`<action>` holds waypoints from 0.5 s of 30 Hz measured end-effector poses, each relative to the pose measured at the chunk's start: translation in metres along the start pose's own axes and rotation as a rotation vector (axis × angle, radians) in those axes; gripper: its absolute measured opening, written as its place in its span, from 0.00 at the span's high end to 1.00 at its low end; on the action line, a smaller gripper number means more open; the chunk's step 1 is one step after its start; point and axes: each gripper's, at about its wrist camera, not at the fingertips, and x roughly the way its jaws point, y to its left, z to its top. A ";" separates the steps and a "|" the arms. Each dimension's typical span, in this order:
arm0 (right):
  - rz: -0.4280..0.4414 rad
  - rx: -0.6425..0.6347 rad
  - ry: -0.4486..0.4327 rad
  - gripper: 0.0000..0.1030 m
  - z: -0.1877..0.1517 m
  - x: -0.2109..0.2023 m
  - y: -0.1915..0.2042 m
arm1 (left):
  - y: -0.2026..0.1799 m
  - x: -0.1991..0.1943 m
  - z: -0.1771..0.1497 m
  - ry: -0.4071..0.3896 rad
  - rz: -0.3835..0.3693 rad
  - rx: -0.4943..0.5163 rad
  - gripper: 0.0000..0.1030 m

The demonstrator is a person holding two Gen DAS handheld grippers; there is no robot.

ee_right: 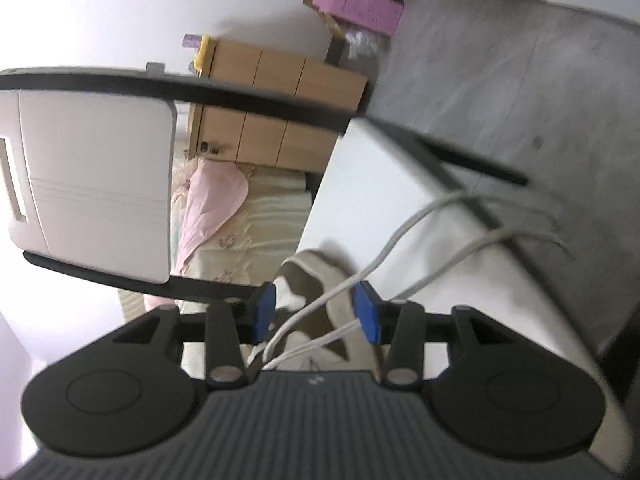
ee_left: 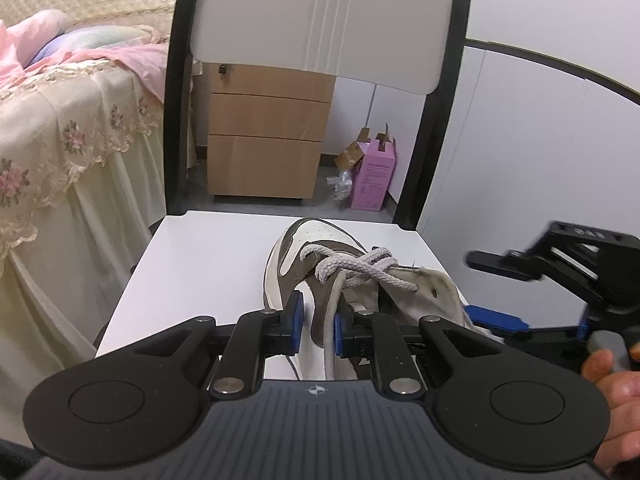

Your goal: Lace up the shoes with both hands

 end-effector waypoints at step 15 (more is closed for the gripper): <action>-0.074 -0.049 -0.143 0.91 0.001 0.035 0.006 | 0.012 -0.003 -0.004 -0.012 -0.048 -0.007 0.77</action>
